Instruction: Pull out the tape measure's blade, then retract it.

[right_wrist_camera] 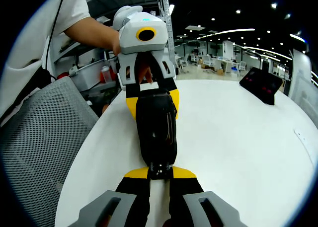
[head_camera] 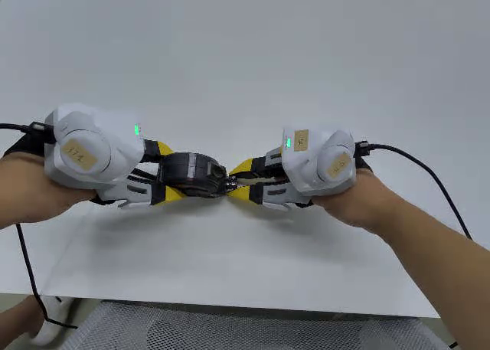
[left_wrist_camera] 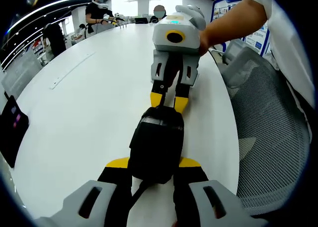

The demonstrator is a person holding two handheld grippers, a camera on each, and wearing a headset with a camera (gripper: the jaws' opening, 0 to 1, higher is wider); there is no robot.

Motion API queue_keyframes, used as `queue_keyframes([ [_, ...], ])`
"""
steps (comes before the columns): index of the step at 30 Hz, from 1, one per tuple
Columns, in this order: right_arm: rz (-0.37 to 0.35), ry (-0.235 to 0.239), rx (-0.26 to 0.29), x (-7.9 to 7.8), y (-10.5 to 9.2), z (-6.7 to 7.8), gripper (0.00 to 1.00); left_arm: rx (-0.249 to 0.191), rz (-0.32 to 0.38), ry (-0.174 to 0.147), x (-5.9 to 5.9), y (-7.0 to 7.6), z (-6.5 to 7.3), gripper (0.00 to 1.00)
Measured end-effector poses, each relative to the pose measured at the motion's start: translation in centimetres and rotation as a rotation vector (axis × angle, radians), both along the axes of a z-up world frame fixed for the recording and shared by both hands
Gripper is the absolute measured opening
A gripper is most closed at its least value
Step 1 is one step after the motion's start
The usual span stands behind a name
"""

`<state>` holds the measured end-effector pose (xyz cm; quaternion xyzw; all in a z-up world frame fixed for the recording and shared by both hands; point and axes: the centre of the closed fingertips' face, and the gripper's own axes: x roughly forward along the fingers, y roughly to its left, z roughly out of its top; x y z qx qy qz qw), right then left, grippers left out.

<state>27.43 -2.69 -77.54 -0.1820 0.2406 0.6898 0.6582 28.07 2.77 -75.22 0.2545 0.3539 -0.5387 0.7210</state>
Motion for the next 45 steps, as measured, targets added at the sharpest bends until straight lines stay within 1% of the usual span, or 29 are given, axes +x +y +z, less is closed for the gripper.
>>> queue_keyframes([
  [6, -0.008, 0.002, -0.004, -0.1, -0.8, 0.0, 0.10, 0.006, -0.011, 0.004, -0.1, 0.0, 0.0, 0.26],
  [16, -0.026, -0.005, -0.017, 0.0, -2.3, 0.2, 0.10, 0.007, -0.007, 0.009, -0.1, 0.0, 0.0, 0.26],
  [32, -0.035, -0.020, -0.046, -0.1, -4.4, 0.5, 0.10, 0.016, -0.008, 0.006, -0.2, 0.0, 0.0, 0.26],
  [45, -0.050, -0.029, -0.069, 0.0, -6.3, 0.3, 0.10, 0.020, -0.010, 0.007, -0.2, 0.0, 0.0, 0.26],
])
